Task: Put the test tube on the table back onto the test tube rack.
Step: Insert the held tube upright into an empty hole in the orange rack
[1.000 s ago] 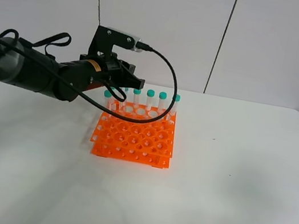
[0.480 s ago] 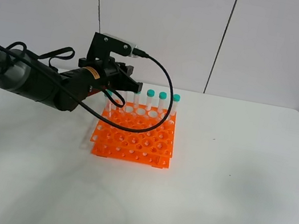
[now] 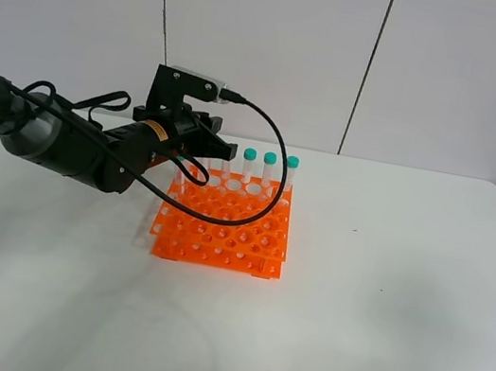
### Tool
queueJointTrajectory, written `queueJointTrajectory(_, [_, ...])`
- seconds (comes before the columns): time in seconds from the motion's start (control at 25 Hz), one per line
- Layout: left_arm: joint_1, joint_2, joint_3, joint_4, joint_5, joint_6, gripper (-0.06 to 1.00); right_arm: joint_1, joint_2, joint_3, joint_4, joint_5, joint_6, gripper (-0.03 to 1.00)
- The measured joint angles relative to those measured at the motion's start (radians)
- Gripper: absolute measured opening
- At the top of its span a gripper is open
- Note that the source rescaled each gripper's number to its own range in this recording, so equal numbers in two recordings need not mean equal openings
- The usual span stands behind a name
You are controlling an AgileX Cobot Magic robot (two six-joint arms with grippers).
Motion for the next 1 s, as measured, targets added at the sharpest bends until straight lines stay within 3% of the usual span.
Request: queueJointTrajectory(1.0, [0.000, 0.018, 0.049, 0.006, -0.096, 0.050, 0.00, 0.000, 0.000, 0.000, 0.000, 0.000, 0.000, 0.75])
